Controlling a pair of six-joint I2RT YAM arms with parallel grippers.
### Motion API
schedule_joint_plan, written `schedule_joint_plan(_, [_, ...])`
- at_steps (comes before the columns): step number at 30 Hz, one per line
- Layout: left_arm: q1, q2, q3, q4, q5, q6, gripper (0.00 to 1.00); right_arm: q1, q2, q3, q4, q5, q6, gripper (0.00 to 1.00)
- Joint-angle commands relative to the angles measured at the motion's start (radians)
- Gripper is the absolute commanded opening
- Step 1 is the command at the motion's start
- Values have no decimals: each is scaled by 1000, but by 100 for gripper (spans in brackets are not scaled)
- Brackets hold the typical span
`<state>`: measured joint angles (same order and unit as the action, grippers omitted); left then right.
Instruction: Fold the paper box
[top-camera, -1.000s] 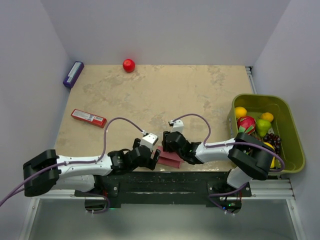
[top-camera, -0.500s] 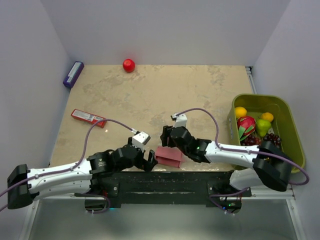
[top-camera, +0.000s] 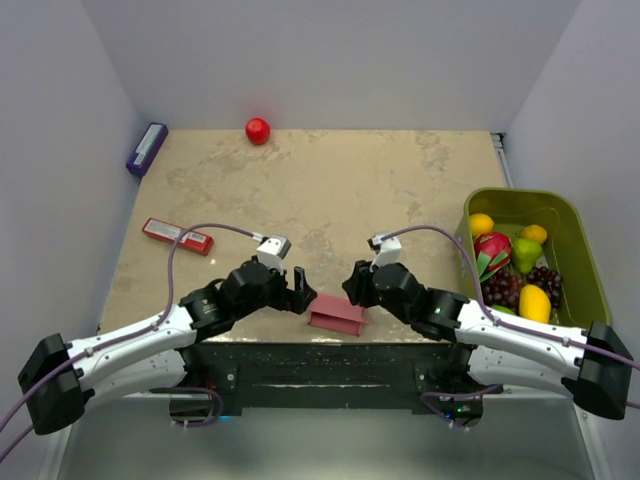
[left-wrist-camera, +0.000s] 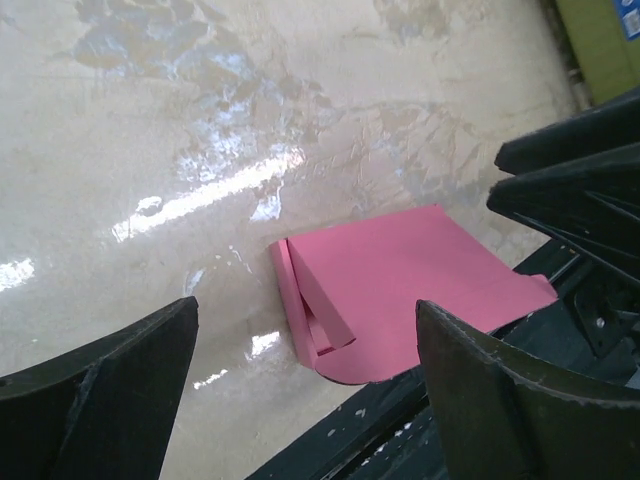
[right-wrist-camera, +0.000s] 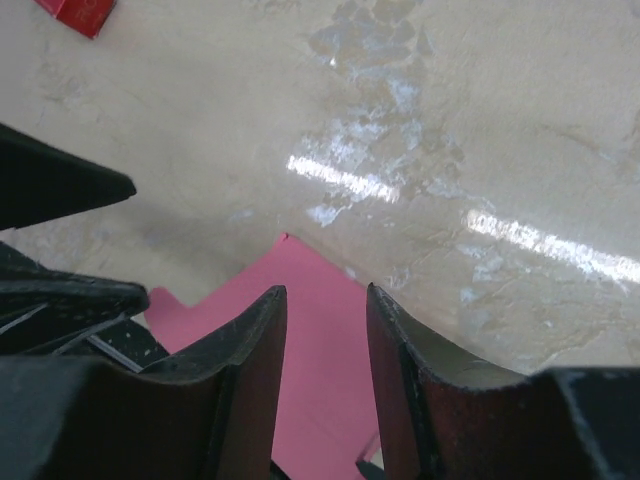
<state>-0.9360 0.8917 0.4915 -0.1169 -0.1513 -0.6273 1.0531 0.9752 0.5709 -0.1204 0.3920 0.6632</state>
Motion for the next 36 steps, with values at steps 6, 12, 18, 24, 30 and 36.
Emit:
schedule_joint_plan(6, [11, 98, -22, 194, 81, -3, 93, 94, 0, -42, -55, -82, 87, 35])
schedule_joint_plan(12, [11, 113, -96, 235, 111, -29, 90, 123, 19, -46, -59, -62, 110, 35])
schedule_joint_plan(18, [11, 138, -155, 269, 131, -38, 75, 128, 36, -65, -70, -47, 118, 34])
schedule_joint_plan(24, [11, 147, -195, 312, 147, -51, 71, 140, 40, -92, -48, -50, 142, 33])
schedule_joint_plan(30, [11, 136, -205, 319, 142, -58, 73, 146, 37, -106, -71, -19, 154, 33])
schedule_joint_plan(36, [11, 113, -211, 315, 133, -75, 77, 145, -18, -118, -101, 5, 170, 34])
